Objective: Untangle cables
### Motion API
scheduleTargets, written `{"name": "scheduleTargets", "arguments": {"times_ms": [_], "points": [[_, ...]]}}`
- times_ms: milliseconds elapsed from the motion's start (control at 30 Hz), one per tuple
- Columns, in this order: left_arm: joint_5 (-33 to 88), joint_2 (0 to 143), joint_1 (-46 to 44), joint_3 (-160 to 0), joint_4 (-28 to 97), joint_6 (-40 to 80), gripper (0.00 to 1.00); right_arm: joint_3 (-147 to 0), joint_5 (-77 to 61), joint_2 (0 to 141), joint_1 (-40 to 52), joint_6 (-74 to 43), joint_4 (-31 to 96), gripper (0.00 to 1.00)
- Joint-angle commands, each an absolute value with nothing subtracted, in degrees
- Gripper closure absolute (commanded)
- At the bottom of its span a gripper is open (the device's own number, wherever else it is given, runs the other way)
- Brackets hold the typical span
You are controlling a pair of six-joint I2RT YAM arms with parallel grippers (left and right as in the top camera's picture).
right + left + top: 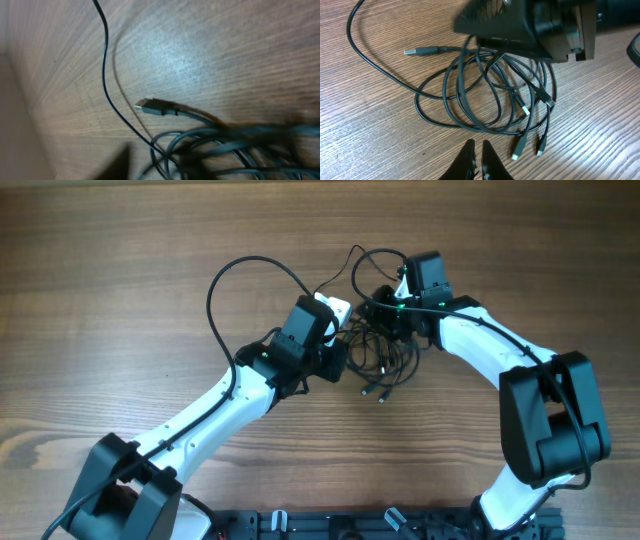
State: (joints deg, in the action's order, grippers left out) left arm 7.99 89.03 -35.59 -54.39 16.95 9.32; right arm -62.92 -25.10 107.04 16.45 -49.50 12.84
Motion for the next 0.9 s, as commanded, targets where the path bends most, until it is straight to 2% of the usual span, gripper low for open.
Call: {"name": "scheduleTargets", "arguments": {"times_ms": [0, 233, 367, 433, 500, 667, 767, 867], "points": [[7.9, 89.4, -35.4, -54.2, 17.3, 9.9, 0.94, -62.9, -26.7, 108.2, 16.5, -50.9, 12.9, 0.96], [7.9, 89.4, -34.1, -54.2, 17.3, 11.3, 0.96, -62.9, -31.7, 106.0, 16.4, -40.1, 13.6, 0.96], [7.9, 89.4, -30.6, -54.2, 17.2, 15.8, 0.95, -63.0, -36.9, 99.3, 16.4, -34.1, 14.8, 0.96], [9.7, 89.4, -28.8, -54.2, 17.0, 18.5, 0.88, -63.0, -39.6, 94.0, 16.4, -33.1, 14.7, 0.96], [15.0, 89.4, -27.5, -54.2, 16.3, 18.5, 0.69, -63.0, -40.3, 87.6, 16.4, -33.2, 14.6, 0.96], [24.5, 89.4, -25.0, -54.2, 11.2, 18.5, 0.59, -63.0, -40.4, 78.1, 16.4, -33.2, 14.8, 0.96], [36.1, 89.4, -23.1, -54.2, 4.5, 18.5, 0.52, -63.0, -40.4, 77.4, 16.4, -33.6, 16.3, 0.96], [45.5, 89.4, -21.0, -54.2, -0.4, 18.5, 0.50, -63.0, -40.4, 77.4, 16.4, -33.6, 17.4, 0.96]]}}
